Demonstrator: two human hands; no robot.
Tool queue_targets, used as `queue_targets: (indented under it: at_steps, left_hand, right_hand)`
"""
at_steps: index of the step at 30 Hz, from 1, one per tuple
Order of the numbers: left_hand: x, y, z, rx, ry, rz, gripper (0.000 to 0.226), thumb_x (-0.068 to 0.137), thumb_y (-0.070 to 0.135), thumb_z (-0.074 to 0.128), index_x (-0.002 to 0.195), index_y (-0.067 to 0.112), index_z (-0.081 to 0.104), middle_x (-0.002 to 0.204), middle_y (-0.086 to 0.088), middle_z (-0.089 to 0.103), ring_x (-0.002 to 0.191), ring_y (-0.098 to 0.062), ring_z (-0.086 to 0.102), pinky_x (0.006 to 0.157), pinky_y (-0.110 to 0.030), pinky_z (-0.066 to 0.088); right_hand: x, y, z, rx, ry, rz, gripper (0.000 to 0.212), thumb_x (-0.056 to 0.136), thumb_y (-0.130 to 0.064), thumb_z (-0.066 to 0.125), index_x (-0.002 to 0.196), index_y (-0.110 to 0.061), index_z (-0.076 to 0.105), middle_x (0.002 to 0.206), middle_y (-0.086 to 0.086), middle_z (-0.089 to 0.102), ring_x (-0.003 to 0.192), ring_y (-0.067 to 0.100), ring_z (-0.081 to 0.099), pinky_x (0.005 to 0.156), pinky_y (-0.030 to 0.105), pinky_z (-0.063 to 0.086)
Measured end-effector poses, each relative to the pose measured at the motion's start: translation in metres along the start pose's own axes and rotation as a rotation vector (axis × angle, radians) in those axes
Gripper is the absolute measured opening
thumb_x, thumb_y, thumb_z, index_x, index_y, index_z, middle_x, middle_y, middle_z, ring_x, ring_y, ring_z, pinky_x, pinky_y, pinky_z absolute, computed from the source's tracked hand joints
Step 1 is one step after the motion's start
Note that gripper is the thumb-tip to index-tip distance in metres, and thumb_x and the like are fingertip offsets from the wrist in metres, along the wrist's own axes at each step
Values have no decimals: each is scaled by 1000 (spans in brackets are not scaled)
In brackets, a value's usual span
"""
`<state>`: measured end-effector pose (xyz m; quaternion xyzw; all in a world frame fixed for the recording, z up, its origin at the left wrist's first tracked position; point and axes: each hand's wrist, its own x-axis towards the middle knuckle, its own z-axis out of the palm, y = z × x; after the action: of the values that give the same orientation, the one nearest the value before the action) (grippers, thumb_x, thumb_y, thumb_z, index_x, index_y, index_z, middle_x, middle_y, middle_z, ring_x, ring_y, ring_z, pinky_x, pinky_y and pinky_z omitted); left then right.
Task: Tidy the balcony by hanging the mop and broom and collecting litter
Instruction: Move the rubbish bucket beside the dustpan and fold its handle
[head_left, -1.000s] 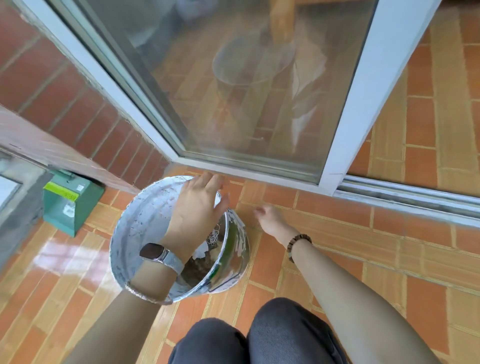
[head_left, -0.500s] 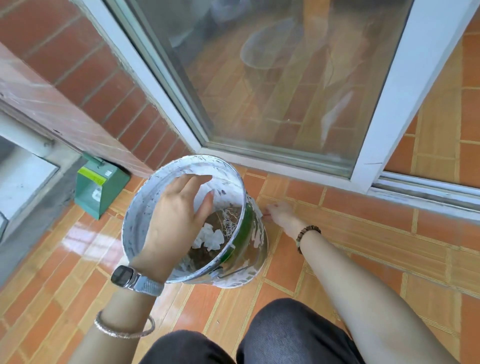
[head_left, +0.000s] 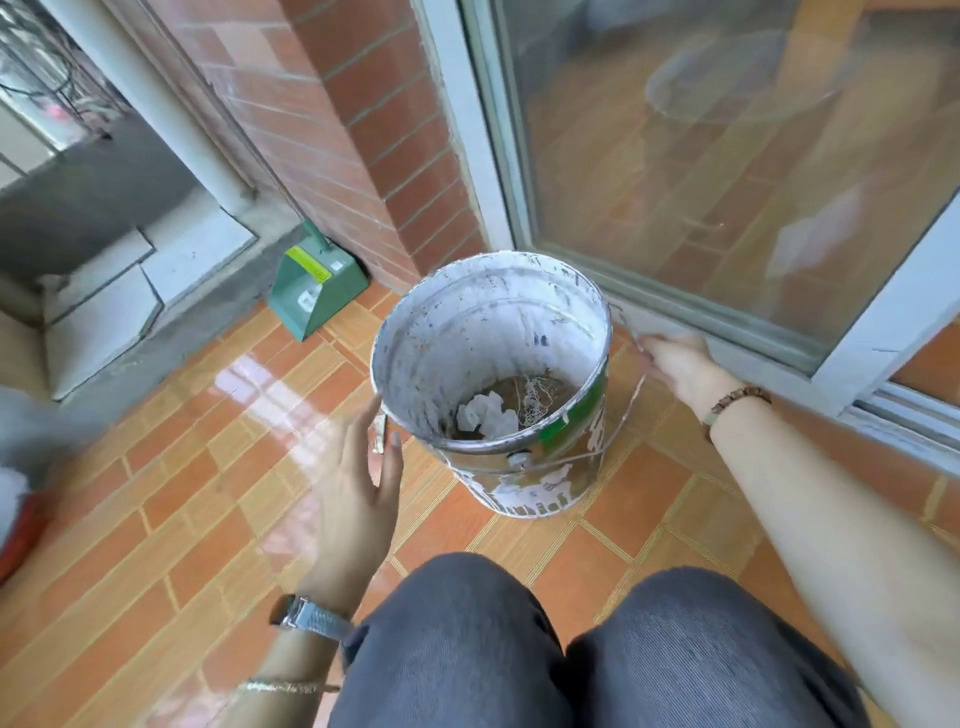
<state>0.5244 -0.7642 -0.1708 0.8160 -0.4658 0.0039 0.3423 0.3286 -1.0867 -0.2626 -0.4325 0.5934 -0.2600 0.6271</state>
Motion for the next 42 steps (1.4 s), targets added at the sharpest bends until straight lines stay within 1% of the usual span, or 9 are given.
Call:
queue_targets:
  at_steps: [5, 12, 16, 20, 24, 27, 33, 36, 42]
  left_hand:
    - [-38, -18, 29, -94, -113, -145, 56, 93, 47, 36, 143, 22, 34, 149, 6, 41, 137, -6, 36, 107, -28, 34]
    - [-40, -17, 42, -104, 22, -110, 41, 97, 29, 43, 135, 17, 43, 134, 4, 53, 127, -5, 45, 106, -34, 40]
    - [-9, 1, 23, -153, 228, -13, 27, 96, 10, 45, 120, 13, 56, 111, 3, 59, 106, -11, 55, 94, -26, 44]
    - [58, 57, 7, -339, 177, -1, 30, 96, 12, 42, 120, 15, 60, 116, 7, 64, 111, -3, 57, 95, -18, 42]
    - [123, 110, 9, -631, -54, -225, 32, 101, 20, 42, 130, 16, 54, 122, 3, 65, 117, -1, 56, 102, -17, 41]
    - [160, 130, 9, -712, -216, -460, 38, 100, 26, 44, 135, 12, 48, 132, -5, 60, 125, -15, 53, 111, -36, 38]
    - [204, 140, -13, -775, -390, -866, 36, 99, 17, 39, 124, -6, 53, 121, -32, 60, 102, -36, 63, 98, -56, 47]
    - [211, 143, -29, -901, -422, -974, 34, 100, 11, 37, 120, -10, 54, 121, -34, 58, 110, -45, 60, 98, -56, 48]
    - [216, 157, -70, -950, -382, -1045, 26, 97, 10, 47, 114, -4, 61, 118, -28, 63, 99, -32, 63, 95, -54, 51]
  right_hand:
    - [-13, -37, -10, 57, -15, -129, 19, 86, -8, 69, 103, 2, 69, 92, 8, 71, 70, 8, 65, 55, 14, 51]
    - [-40, -81, 6, 108, -67, -253, 17, 83, -10, 71, 97, -1, 71, 81, 5, 73, 58, 3, 64, 67, 19, 59]
    - [-57, -116, 21, 113, -264, -201, 16, 80, -11, 74, 94, -3, 74, 86, 7, 77, 73, 11, 70, 71, 22, 57]
    - [-82, -152, 47, 54, -525, -85, 16, 84, -9, 70, 99, -3, 70, 82, 8, 77, 70, 14, 71, 66, 23, 58]
    - [-101, -174, 76, -27, -576, 13, 7, 86, -5, 67, 93, -5, 70, 80, 10, 76, 70, 17, 71, 70, 26, 60]
    - [-113, -184, 96, -43, -590, 63, 10, 88, -2, 64, 93, -6, 71, 76, 7, 76, 66, 15, 71, 70, 25, 59]
    - [-136, -207, 123, -134, -539, 158, 21, 91, 0, 59, 109, 10, 64, 87, 17, 71, 68, 21, 70, 72, 31, 60]
    - [-146, -217, 134, -244, -482, 186, 20, 93, 3, 55, 109, 12, 63, 95, 22, 69, 79, 30, 68, 87, 45, 57]
    - [-187, -248, 147, -346, -408, 204, 19, 92, 7, 52, 105, 9, 66, 94, 23, 68, 80, 32, 65, 84, 47, 58]
